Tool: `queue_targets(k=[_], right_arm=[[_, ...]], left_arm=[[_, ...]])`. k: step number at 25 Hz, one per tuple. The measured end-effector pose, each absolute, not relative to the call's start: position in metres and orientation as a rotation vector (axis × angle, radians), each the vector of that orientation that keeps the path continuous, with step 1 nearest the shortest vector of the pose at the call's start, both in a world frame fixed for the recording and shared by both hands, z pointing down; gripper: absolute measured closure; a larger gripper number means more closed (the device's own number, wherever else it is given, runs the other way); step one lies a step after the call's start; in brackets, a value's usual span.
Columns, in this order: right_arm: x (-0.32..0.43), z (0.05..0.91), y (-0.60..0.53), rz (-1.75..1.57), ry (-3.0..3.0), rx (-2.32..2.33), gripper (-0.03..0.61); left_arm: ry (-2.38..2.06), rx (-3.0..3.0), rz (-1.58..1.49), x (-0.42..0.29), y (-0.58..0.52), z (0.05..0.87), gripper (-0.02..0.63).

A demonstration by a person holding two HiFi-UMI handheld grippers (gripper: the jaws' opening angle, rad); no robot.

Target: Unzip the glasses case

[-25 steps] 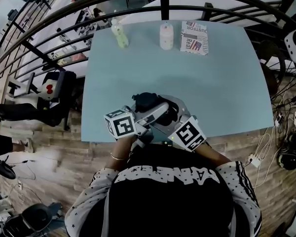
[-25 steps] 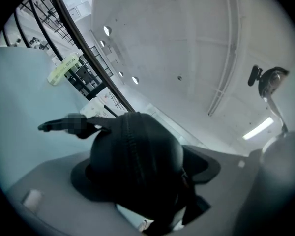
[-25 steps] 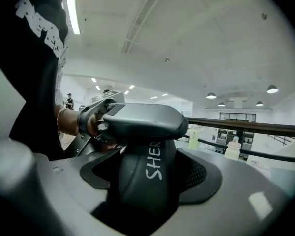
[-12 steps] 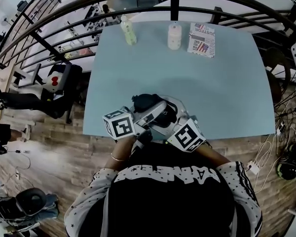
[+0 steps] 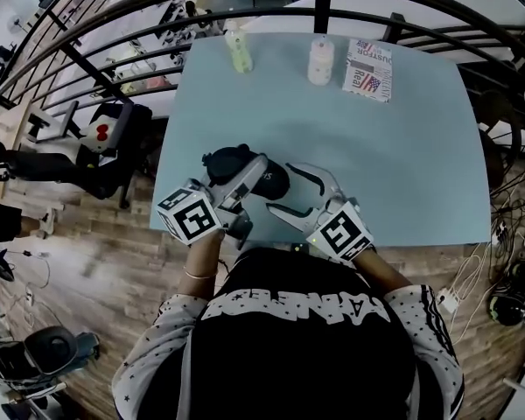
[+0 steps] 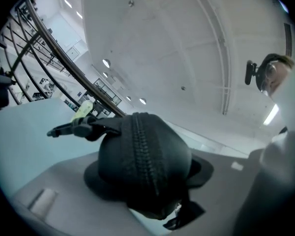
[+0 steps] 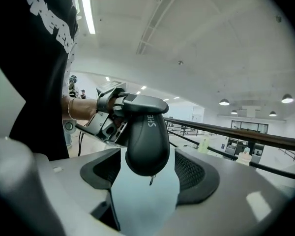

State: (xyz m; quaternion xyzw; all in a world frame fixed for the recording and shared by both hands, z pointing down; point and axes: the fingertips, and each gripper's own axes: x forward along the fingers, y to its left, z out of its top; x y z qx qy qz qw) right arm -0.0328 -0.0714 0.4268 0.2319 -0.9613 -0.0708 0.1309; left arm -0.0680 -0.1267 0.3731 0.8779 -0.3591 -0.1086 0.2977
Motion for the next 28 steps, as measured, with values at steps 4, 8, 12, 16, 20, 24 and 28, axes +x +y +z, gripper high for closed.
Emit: queue_targets(k=[4, 8, 12, 16, 20, 24, 28], right_arm=[[-0.037, 0.434, -0.070, -0.185, -2.779, 0.644, 0.279], [-0.033, 0.448, -0.077, -0.155, -2.730, 0.651, 0.349], [-0.028, 0.463, -0.081, -0.129, -2.689, 0.647, 0.406], [-0.031, 0.466, -0.082, -0.172, -2.673, 0.631, 0.546], [-0.031, 0.469, -0.079, -0.265, -2.621, 0.588, 0.572], [-0.031, 0.476, -0.075, -0.331, -2.565, 0.532, 0.572], [-0.030, 0.479, -0.074, -0.365, -2.534, 0.498, 0.572]], left_arm=[[-1.005, 2.341, -0.300, -0.080, -0.131, 0.365, 0.614], [-1.001, 2.334, -0.326, -0.083, -0.133, 0.363, 0.614], [-0.995, 2.339, -0.324, -0.081, -0.131, 0.362, 0.614], [-0.998, 2.355, -0.291, -0.080, -0.132, 0.366, 0.614], [-0.984, 2.395, -0.260, -0.077, -0.123, 0.370, 0.614], [-0.973, 2.430, -0.196, -0.072, -0.115, 0.374, 0.614], [-0.958, 2.453, -0.147, -0.067, -0.112, 0.376, 0.614]])
